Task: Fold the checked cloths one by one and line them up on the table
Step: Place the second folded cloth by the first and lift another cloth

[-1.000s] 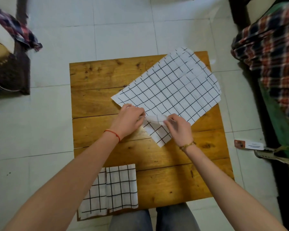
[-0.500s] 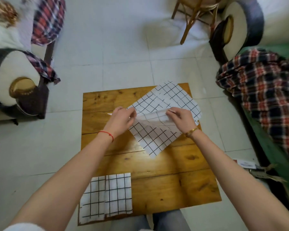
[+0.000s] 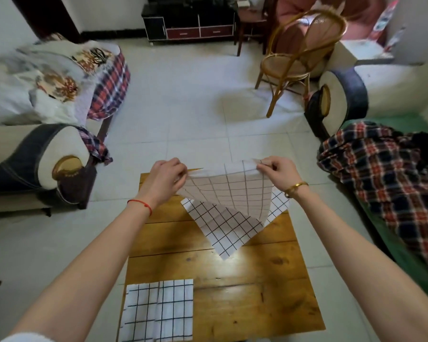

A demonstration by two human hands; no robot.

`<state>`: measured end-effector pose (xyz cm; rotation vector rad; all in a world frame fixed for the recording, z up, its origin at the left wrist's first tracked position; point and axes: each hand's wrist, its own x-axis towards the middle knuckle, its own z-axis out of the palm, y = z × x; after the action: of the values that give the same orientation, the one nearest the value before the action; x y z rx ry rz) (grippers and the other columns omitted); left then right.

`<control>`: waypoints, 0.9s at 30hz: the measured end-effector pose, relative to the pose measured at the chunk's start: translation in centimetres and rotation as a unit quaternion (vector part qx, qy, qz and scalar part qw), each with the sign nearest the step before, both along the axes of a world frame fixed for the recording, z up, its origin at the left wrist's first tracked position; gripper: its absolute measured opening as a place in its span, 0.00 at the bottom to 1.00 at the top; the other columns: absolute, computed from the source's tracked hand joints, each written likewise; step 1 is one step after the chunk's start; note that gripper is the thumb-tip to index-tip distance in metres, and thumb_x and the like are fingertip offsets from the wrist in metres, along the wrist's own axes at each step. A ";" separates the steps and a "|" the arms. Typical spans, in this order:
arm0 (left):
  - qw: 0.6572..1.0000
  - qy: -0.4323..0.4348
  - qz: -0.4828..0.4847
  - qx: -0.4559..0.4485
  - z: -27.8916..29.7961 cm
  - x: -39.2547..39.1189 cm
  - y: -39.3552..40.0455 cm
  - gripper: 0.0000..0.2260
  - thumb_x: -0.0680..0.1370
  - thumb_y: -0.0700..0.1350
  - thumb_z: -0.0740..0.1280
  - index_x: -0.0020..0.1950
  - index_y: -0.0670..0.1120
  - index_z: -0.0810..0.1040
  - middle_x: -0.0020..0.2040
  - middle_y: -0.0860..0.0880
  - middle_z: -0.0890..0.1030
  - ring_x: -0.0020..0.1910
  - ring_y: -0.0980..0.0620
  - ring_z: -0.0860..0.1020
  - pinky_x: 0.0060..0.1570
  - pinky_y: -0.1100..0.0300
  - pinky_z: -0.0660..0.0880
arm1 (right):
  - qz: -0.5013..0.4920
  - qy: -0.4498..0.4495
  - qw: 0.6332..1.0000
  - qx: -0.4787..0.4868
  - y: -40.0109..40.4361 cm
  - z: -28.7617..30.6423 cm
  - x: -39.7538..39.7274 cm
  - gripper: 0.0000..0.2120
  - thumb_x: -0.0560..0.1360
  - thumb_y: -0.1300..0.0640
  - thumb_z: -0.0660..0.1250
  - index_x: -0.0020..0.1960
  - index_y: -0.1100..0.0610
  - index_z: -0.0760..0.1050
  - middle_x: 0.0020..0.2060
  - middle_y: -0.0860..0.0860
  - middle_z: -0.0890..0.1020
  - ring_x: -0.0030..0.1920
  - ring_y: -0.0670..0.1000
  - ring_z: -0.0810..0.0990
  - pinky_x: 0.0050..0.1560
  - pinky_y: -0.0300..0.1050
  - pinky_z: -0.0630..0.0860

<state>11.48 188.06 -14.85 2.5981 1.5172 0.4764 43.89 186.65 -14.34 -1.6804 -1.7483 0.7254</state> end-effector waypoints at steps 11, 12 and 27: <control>0.998 -0.004 0.035 0.044 6.6 -1.3 -1.8 0.05 0.81 0.47 0.61 0.49 0.47 0.74 0.42 0.52 0.80 0.40 0.51 0.75 0.52 0.55 0.70 | 0.026 -0.099 0.991 0.084 0.4 6.2 0.8 0.04 0.73 0.57 0.69 0.45 0.56 0.81 0.37 0.51 0.83 0.39 0.50 0.78 0.37 0.26 0.68; 0.998 -0.009 0.036 0.046 7.1 -1.4 -2.0 0.05 0.81 0.46 0.62 0.49 0.46 0.74 0.42 0.51 0.80 0.40 0.49 0.76 0.49 0.54 0.71 | 0.029 -0.105 0.990 0.091 0.5 6.6 0.8 0.04 0.73 0.58 0.69 0.46 0.57 0.81 0.37 0.52 0.83 0.39 0.50 0.78 0.38 0.28 0.69; 0.992 -0.050 0.044 0.103 12.2 -2.7 -3.6 0.07 0.79 0.45 0.65 0.53 0.45 0.80 0.46 0.49 0.84 0.43 0.49 0.81 0.39 0.63 0.71 | 0.069 -0.144 0.977 0.142 0.6 10.3 1.7 0.07 0.77 0.61 0.64 0.48 0.58 0.80 0.38 0.52 0.82 0.40 0.51 0.76 0.42 0.41 0.68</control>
<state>8.82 184.42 -2.66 2.6159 1.6330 0.8008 45.56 187.26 -4.01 -1.5369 -2.0727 0.2784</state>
